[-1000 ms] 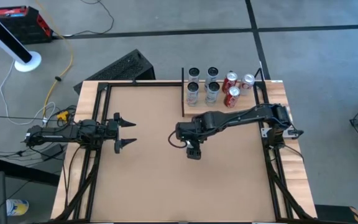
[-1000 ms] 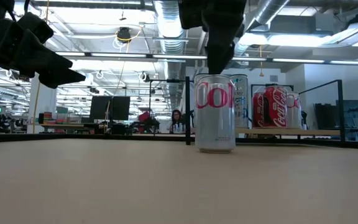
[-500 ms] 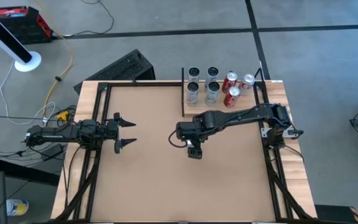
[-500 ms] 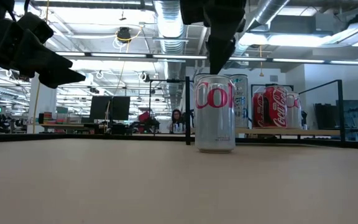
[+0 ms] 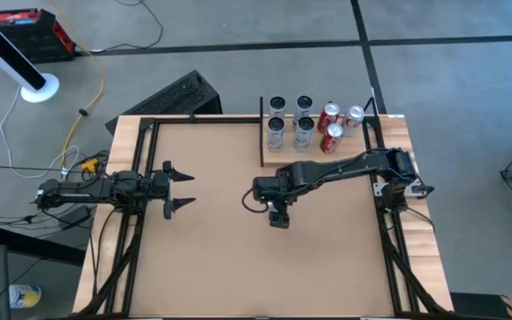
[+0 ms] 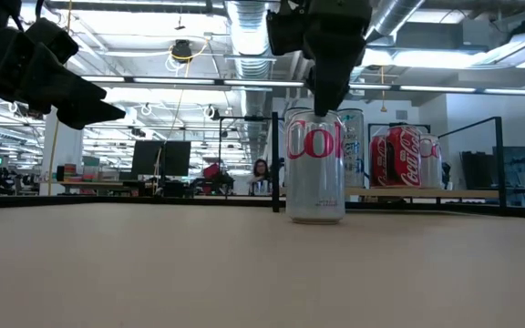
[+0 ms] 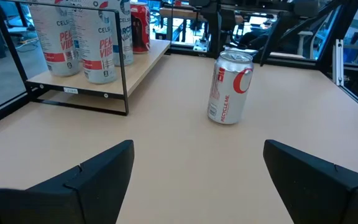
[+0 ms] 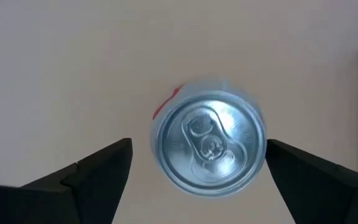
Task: Place canned beverage on shelf
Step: Put the silver soda can on the shelf align with the other silver soda can
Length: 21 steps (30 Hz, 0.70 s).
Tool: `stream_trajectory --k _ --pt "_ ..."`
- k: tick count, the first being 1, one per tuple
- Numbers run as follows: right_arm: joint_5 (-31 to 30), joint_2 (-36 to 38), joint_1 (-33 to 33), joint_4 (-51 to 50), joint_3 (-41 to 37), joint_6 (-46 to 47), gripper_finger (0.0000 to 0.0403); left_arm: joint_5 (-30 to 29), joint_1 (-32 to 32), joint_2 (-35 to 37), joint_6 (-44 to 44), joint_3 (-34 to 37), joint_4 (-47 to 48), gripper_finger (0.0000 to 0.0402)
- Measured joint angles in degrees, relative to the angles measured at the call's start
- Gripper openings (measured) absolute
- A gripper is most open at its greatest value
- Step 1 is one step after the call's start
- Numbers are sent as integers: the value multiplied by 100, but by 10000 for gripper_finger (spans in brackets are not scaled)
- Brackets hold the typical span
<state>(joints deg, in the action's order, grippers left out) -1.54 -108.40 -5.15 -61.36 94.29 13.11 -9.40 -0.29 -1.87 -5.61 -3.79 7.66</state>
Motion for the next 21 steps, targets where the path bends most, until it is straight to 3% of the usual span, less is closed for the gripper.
stream_trajectory --k 8,21 --pt "-31 0 0 216 3 6 385 1 2 0 2 0 0 343" --pt "-50 -140 4 150 21 -1 326 2 -1 0 2 0 -2 343"
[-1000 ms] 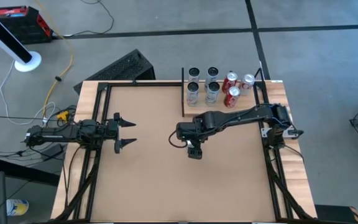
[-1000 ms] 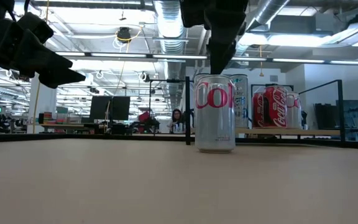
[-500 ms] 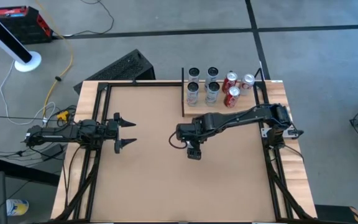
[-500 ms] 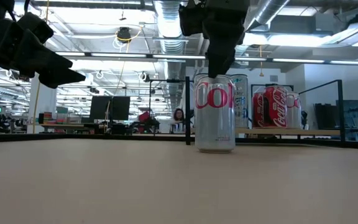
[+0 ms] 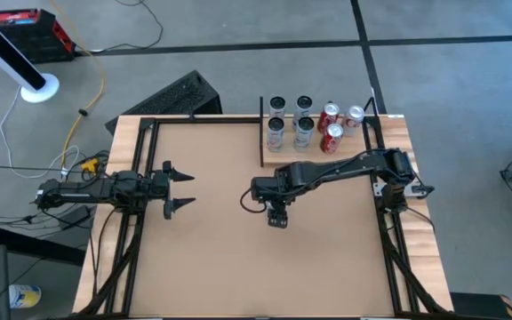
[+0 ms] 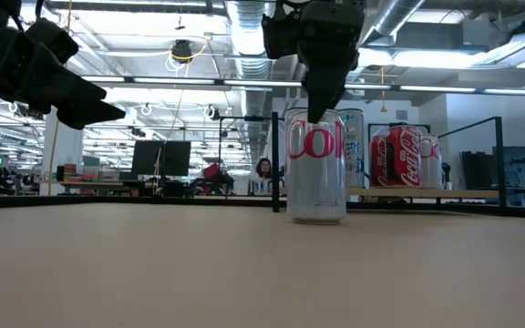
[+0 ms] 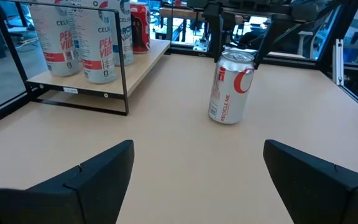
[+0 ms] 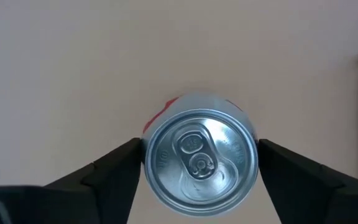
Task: Place canned beverage on shelf
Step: Put the silver soda can on the shelf align with the other silver soda can
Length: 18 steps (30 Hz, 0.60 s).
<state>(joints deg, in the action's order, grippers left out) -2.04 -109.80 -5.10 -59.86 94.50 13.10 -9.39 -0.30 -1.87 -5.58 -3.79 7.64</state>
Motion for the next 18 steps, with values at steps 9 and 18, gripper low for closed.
stream_trajectory --k 9,18 --pt "65 30 -4 -357 166 59 316 -2 0 0 0 0 0 343" --pt "81 24 -2 -1120 564 28 270 -1 1 -1 -1 1 0 343"
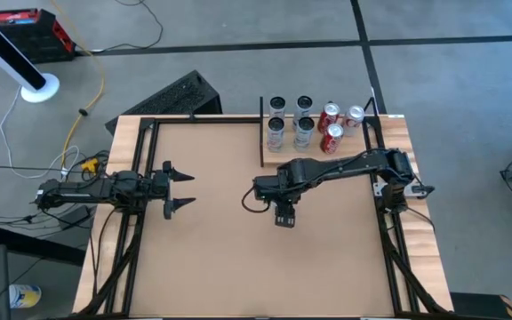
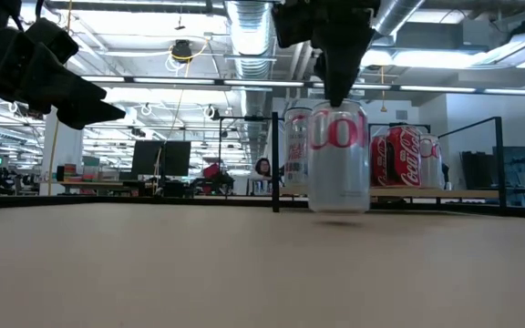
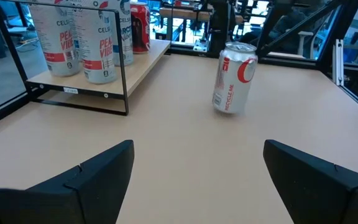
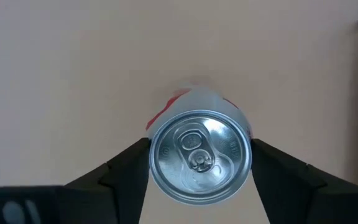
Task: Place canned beverage on shelf
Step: Put the silver soda can on the shelf align with the other silver soda can
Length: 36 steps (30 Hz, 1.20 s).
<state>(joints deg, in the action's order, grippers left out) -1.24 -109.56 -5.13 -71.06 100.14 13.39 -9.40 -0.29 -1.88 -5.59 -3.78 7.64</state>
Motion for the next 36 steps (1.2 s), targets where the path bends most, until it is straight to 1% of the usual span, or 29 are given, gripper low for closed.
stream_trajectory --k 6,9,13,17,22,25,29,32,36 --pt "-20 2 2 -611 6 -154 269 0 -1 -1 1 1 0 343" --pt "-28 10 19 -718 6 -174 269 -1 0 1 1 0 1 343" --pt "-61 192 38 -715 4 -168 269 0 0 0 1 1 0 343" --pt "-343 490 37 -1103 -4 18 269 1 1 1 1 1 -1 343" --pt "-712 1299 37 -1446 -226 331 269 -1 0 -1 1 1 -4 343" --pt "-921 1856 77 -1593 -554 528 269 -1 -1 -1 1 1 -4 343" --pt "-971 2698 276 -1695 -1063 722 269 -1 0 -1 0 1 -2 343" --pt "-1022 3218 523 -1702 -1506 671 269 -1 -1 -1 1 1 -2 343" --pt "-1183 3801 1029 -1734 -2133 164 269 -1 -1 -1 1 1 -2 343"
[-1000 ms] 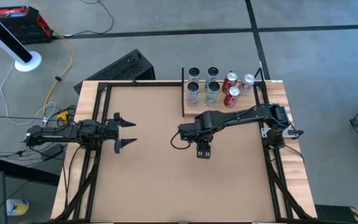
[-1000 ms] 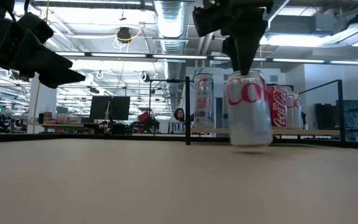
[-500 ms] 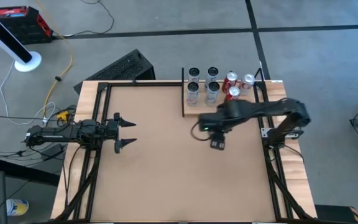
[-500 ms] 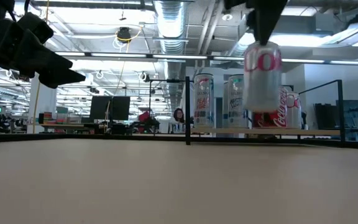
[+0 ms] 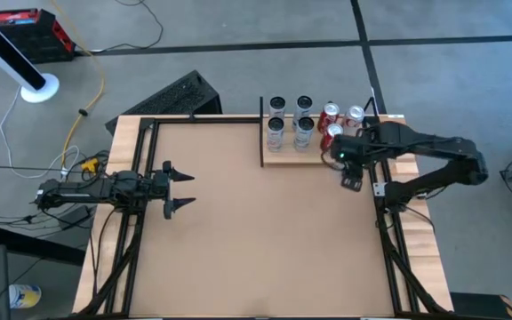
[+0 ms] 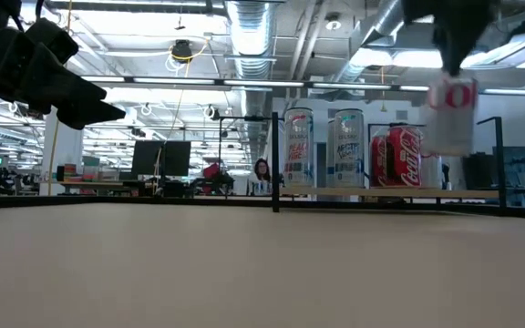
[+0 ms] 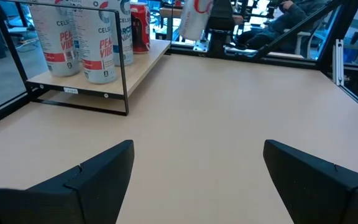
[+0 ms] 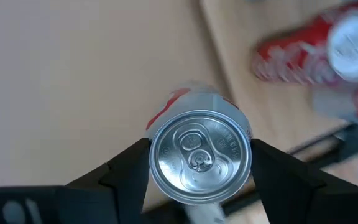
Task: Place canned beverage on shelf
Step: Put the silver soda can on the shelf align with the other silver soda can
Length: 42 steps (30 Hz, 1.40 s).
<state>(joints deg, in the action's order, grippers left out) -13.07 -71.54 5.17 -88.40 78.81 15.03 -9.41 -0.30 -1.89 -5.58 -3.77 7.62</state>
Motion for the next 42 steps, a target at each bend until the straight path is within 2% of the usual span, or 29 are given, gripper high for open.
stream_trajectory --k 6,14,23,28,32,42 --pt "-207 391 868 29 -608 -1120 269 0 0 0 0 0 0 343" --pt "-293 380 1816 99 -621 -2337 269 0 0 0 0 0 1 343" --pt "-358 378 2728 229 -621 -3301 268 0 2 0 0 0 2 343" --pt "-326 373 3254 522 -621 -3726 268 0 1 0 0 0 2 343" --pt "-66 316 3663 692 -619 -4018 268 0 0 0 0 0 2 343" --pt "117 -263 4318 749 -616 -4400 268 2 0 0 0 0 2 343"
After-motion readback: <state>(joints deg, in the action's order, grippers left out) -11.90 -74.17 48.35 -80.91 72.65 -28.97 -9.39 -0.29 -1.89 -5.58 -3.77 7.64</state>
